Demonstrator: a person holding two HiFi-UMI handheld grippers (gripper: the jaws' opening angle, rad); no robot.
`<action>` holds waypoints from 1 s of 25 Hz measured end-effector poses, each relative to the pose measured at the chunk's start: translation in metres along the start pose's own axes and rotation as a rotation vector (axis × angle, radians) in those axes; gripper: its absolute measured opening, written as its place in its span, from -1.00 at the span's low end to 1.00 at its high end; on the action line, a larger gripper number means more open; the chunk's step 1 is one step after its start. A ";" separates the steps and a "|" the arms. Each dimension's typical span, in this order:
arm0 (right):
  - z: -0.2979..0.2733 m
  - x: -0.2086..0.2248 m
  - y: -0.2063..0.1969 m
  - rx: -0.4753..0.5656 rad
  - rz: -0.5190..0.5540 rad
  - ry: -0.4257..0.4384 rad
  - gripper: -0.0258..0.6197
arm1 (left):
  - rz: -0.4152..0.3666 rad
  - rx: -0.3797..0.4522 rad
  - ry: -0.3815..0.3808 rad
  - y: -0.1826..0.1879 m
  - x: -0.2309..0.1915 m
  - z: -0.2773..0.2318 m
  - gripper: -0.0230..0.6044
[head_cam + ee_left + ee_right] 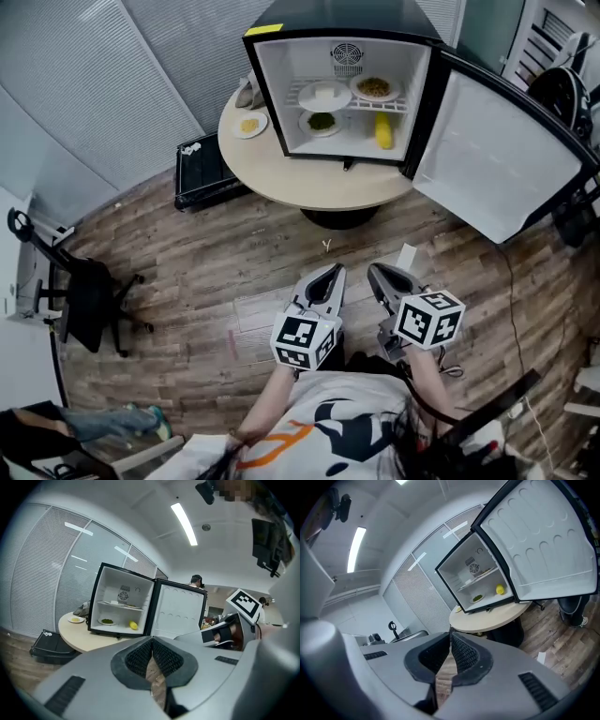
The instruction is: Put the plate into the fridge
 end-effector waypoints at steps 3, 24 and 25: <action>0.019 0.000 -0.002 0.003 0.011 0.010 -0.83 | -0.004 0.007 0.008 -0.002 0.016 0.009 -0.89; 0.061 0.002 -0.017 -0.047 0.076 0.042 -0.84 | -0.029 0.038 0.010 -0.005 0.059 0.027 -0.89; 0.061 0.002 -0.017 -0.048 0.079 0.041 -0.84 | -0.028 0.039 0.010 -0.005 0.060 0.026 -0.89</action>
Point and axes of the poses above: the fingertips, and each gripper's own axes: z backward along the fingers, x to its right, y out of its top, the point moved 4 cm from there along z, backward along the fingers, and after that the axes turned 13 degrees about x, right-handed, at the moved point
